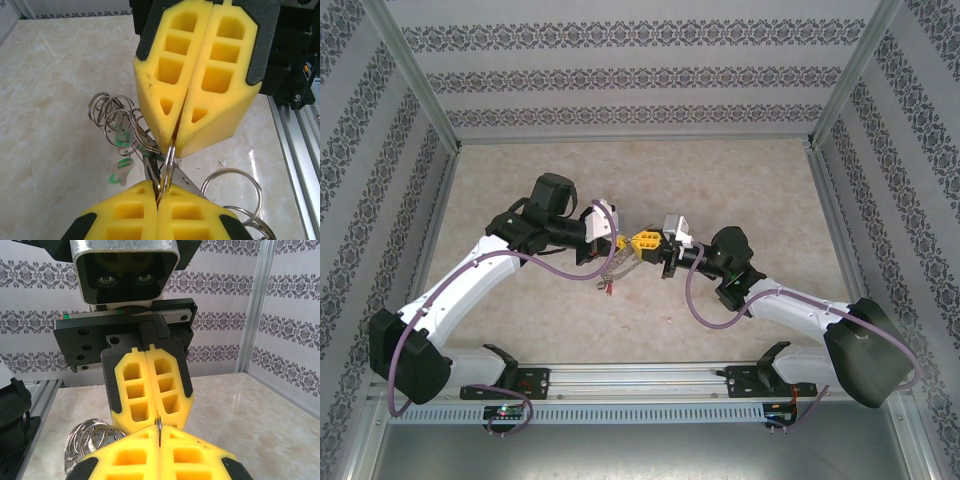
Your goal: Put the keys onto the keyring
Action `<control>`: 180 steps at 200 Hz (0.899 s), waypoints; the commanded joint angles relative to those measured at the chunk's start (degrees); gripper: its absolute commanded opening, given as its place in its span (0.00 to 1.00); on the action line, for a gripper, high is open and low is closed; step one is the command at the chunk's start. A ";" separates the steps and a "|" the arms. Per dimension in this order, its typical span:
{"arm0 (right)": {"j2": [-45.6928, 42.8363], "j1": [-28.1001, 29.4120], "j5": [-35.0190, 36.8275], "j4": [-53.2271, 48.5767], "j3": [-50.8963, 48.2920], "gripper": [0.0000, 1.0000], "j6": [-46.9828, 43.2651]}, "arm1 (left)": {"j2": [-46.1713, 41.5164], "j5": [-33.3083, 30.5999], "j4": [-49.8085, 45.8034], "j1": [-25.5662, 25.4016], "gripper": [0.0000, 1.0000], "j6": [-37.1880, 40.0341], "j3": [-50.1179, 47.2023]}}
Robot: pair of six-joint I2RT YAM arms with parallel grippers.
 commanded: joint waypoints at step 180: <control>1.32 1.95 3.32 8.53 -0.46 0.00 1.84 | -2.81 3.20 7.83 0.74 0.19 -6.68 -1.71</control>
